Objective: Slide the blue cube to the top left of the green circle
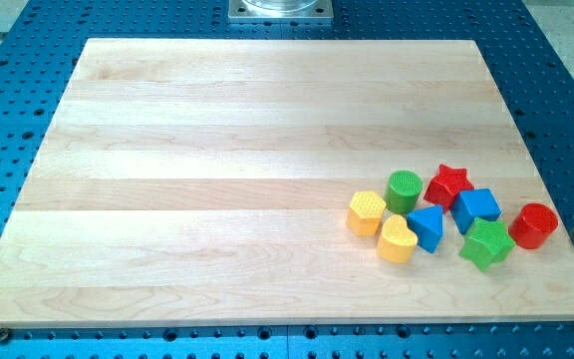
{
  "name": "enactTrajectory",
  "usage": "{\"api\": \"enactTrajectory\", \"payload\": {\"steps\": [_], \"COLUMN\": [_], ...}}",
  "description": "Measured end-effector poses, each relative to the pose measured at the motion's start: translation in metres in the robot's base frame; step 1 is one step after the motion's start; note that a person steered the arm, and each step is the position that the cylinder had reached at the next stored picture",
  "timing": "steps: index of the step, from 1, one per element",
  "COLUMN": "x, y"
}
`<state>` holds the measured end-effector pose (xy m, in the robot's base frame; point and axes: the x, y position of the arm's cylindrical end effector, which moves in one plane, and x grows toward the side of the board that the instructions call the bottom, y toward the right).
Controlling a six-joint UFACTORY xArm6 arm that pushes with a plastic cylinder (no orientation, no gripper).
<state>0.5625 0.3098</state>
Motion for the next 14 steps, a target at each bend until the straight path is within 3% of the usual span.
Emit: {"api": "enactTrajectory", "payload": {"steps": [2, 4, 6, 7, 8, 10, 11, 12, 13, 14], "x": [0.011, -0.024, -0.063, -0.054, -0.067, -0.129, -0.169, -0.18, -0.154, -0.163], "y": [-0.039, -0.115, -0.122, -0.077, -0.075, -0.078, -0.108, -0.17, -0.175, -0.134]}}
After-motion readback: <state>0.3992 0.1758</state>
